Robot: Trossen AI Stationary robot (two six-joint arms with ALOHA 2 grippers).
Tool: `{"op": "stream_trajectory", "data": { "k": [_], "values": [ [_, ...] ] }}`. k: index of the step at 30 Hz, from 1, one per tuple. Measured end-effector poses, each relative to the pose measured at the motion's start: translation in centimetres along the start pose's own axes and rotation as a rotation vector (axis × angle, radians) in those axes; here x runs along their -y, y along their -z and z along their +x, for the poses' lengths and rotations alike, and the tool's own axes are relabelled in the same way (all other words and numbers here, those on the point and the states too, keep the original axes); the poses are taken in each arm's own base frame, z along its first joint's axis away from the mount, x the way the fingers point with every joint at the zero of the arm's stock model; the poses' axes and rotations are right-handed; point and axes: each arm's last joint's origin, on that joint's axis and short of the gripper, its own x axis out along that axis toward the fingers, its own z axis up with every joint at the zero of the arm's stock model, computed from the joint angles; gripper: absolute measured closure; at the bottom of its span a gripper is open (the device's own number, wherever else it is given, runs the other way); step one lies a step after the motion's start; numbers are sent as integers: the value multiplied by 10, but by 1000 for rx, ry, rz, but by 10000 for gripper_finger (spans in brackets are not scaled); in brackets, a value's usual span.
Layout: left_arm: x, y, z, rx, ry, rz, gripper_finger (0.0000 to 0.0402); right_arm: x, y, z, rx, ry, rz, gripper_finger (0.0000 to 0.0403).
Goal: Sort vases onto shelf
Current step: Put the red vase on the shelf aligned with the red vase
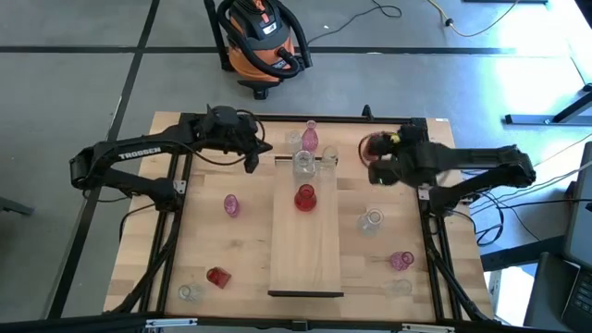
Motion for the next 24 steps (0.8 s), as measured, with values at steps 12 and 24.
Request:
{"op": "stream_trajectory", "data": {
  "k": [12, 24],
  "values": [
    [0, -3, 0, 30, 0, -76, 401, 52, 18, 84, -158, -13, 296, 173],
    [1, -9, 0, 93, -3, -90, 401, 41, 10, 105, -86, -165, -31, 173]
  ]
}}
